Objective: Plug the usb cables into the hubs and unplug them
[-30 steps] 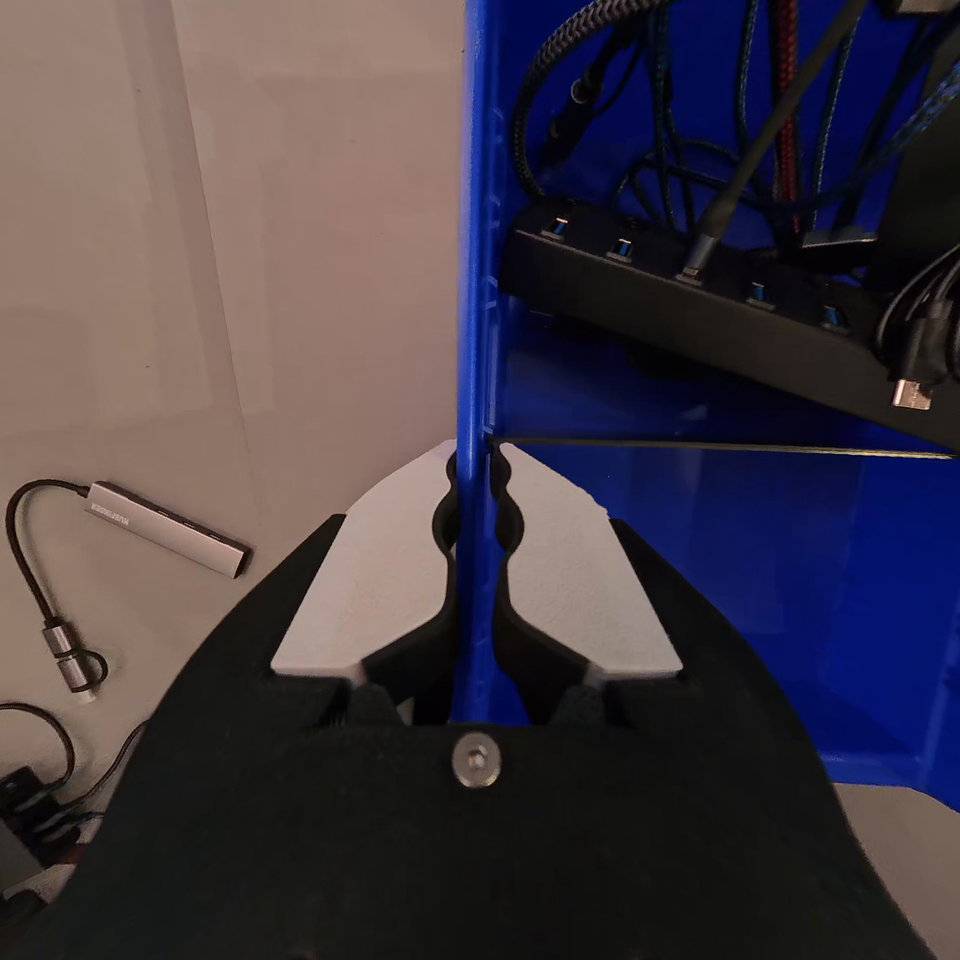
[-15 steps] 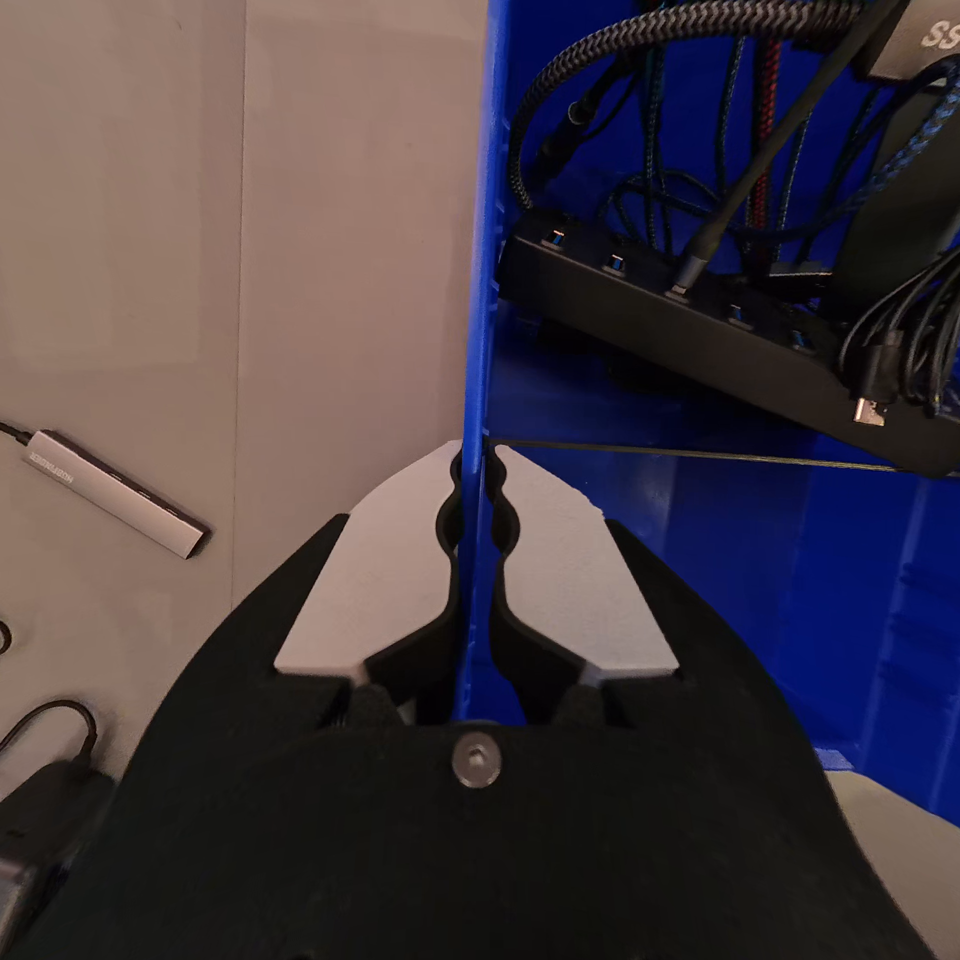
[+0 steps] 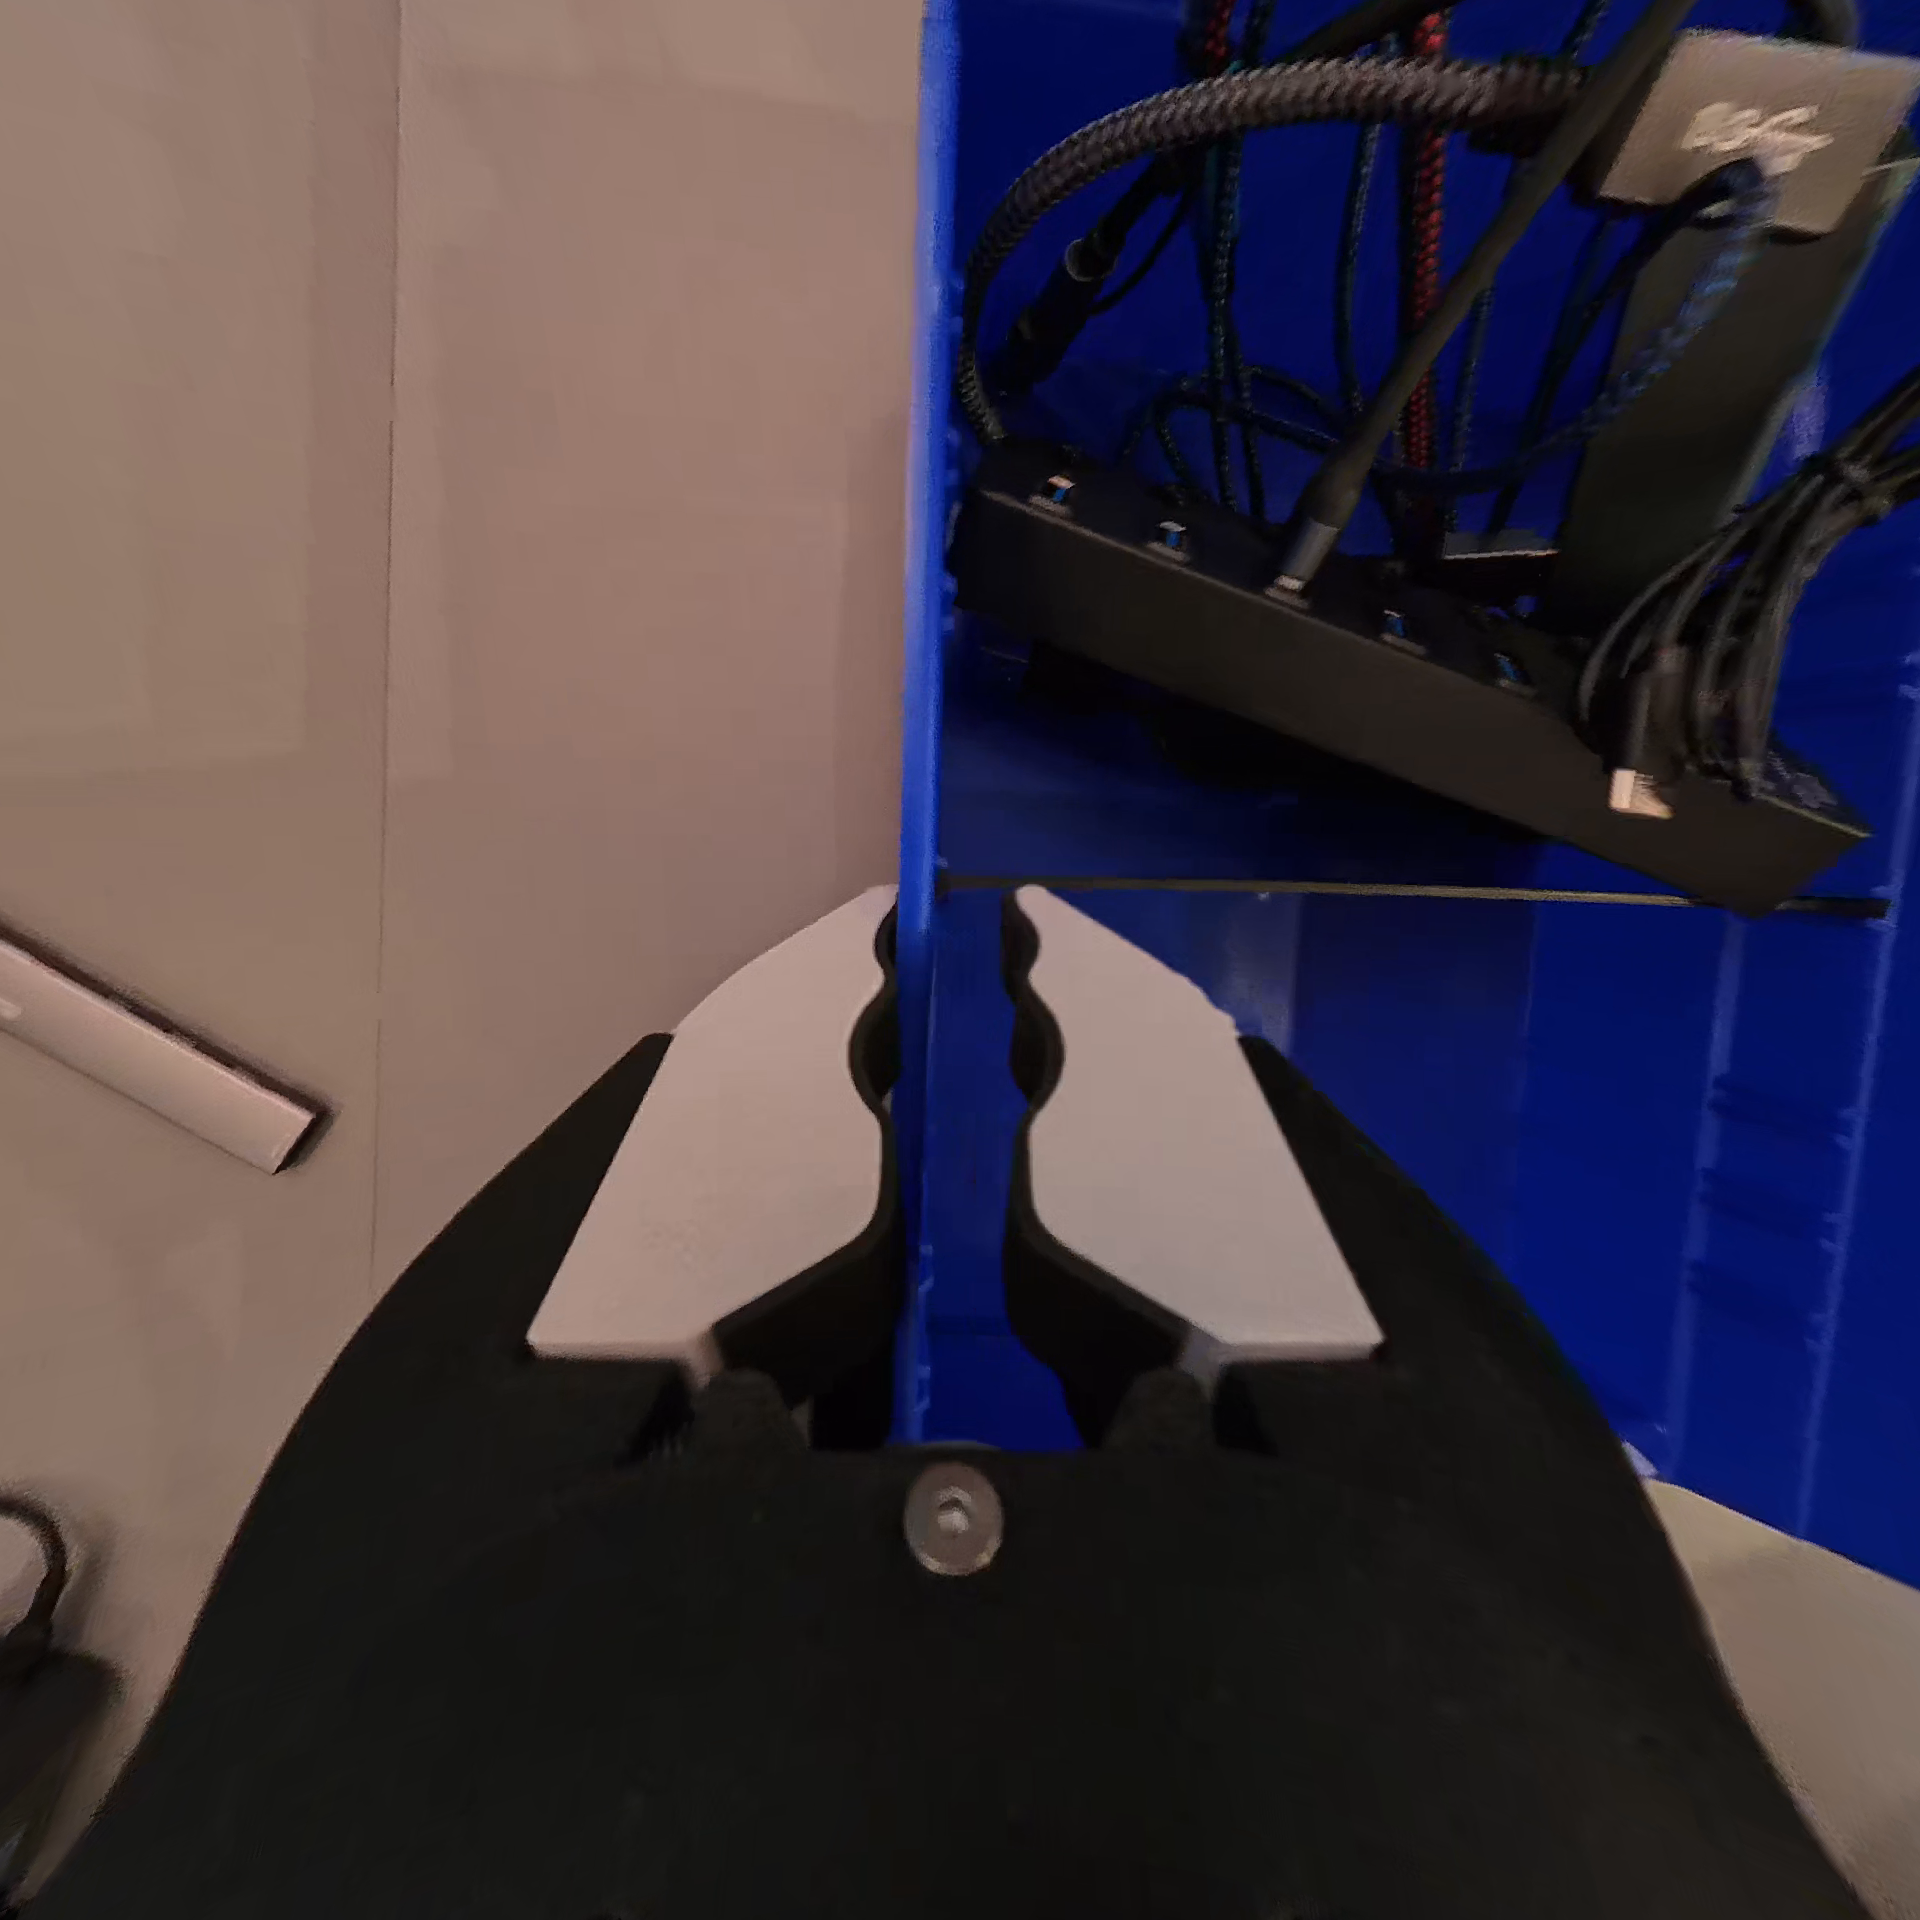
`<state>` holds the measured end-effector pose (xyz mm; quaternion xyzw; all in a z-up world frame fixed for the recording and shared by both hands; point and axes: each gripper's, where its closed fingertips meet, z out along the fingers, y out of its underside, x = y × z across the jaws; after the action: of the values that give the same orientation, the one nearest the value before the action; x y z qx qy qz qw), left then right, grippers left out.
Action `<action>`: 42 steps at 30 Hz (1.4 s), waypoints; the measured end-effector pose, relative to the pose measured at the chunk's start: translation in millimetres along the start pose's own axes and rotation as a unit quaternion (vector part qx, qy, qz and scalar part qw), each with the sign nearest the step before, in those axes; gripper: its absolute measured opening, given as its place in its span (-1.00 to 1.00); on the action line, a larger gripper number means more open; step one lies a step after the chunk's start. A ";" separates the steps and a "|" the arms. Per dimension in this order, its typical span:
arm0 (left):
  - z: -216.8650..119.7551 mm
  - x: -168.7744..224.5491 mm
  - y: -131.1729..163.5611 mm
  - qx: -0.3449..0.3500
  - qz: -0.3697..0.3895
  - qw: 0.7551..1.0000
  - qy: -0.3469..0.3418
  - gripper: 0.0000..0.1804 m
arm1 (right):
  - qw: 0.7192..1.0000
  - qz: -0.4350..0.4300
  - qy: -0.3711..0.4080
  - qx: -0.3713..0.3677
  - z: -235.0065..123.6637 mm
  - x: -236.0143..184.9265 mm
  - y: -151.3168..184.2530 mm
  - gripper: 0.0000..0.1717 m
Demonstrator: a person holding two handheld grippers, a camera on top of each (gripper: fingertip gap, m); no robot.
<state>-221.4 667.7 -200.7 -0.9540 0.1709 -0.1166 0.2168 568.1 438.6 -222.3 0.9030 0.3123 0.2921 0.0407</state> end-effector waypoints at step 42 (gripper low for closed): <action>22.7 376.8 236.3 0.078 0.427 0.875 0.215 -0.05 | 0.849 0.162 -0.195 0.464 -214.6 -370.6 -149.2 0.14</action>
<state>64.7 334.0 -272.0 -0.7200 0.5942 -0.2276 0.2770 133.7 317.0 -269.4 0.8928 0.2465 -0.0663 -0.3712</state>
